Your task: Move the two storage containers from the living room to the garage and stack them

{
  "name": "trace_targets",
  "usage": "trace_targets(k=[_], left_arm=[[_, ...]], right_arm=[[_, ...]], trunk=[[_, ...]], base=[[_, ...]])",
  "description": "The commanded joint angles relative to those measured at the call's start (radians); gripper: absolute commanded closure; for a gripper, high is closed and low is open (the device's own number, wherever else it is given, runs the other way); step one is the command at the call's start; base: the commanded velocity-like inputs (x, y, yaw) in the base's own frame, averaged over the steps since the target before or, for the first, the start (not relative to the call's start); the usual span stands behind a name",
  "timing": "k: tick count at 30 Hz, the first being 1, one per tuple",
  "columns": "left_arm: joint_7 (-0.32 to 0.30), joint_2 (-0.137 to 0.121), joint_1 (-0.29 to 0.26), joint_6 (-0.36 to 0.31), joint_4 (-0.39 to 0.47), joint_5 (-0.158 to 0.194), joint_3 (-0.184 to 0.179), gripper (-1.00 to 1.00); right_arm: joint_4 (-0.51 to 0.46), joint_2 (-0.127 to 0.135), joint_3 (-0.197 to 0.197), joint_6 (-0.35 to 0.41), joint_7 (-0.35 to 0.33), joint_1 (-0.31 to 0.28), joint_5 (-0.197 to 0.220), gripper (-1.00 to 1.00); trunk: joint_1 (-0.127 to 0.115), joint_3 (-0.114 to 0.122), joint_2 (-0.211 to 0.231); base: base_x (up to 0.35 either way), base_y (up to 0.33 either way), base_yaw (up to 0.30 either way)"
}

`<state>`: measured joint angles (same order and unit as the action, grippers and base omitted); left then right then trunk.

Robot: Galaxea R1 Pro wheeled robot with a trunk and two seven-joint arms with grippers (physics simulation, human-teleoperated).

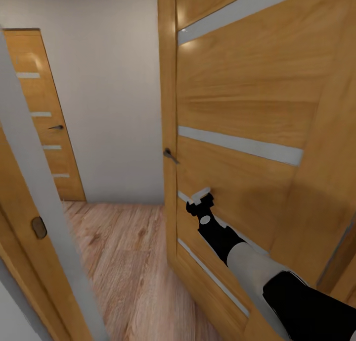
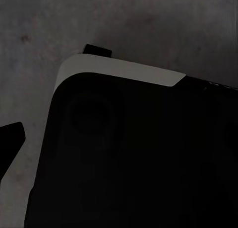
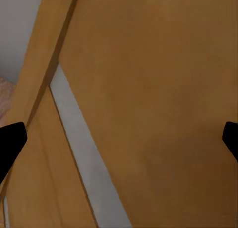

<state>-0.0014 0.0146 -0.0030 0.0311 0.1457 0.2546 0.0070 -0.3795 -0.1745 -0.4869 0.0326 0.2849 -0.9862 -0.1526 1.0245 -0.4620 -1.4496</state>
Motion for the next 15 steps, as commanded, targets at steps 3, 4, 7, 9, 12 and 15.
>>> trace_targets(k=[3,4,7,9,12,15], left_arm=[[0.000,-0.001,0.000,0.002,0.000,0.006,0.001,-1.00],[0.000,-0.001,0.000,0.002,0.000,0.006,0.001,-1.00],[0.000,-0.002,0.000,0.001,0.000,0.006,0.001,-1.00],[0.000,-0.002,0.000,0.001,0.000,0.006,0.001,-1.00],[0.000,-0.002,0.000,0.002,0.000,0.006,0.001,-1.00],[0.000,-0.002,0.000,0.001,0.000,0.006,0.001,-1.00]], right_arm=[[0.000,0.000,0.000,0.002,0.005,-0.002,-0.014,-1.00],[0.000,0.000,0.000,0.001,0.004,-0.002,-0.014,-1.00],[0.000,0.000,0.000,0.001,0.001,-0.002,-0.013,-1.00],[0.000,0.000,0.001,0.001,0.000,-0.002,-0.013,-1.00],[0.001,0.000,0.001,0.004,0.004,-0.002,-0.012,-1.00],[0.001,0.000,0.000,0.006,0.010,-0.002,-0.010,-1.00]], trunk=[[0.000,-0.001,0.000],[0.000,-0.001,0.000],[0.000,-0.001,0.000],[0.000,-0.001,0.000],[0.000,-0.001,0.000],[0.000,-0.001,0.000]], base=[[0.283,0.000,0.000],[0.299,0.000,0.000],[0.307,0.000,0.000],[0.313,0.000,0.000],[0.314,0.000,0.000],[0.306,0.000,0.000]])
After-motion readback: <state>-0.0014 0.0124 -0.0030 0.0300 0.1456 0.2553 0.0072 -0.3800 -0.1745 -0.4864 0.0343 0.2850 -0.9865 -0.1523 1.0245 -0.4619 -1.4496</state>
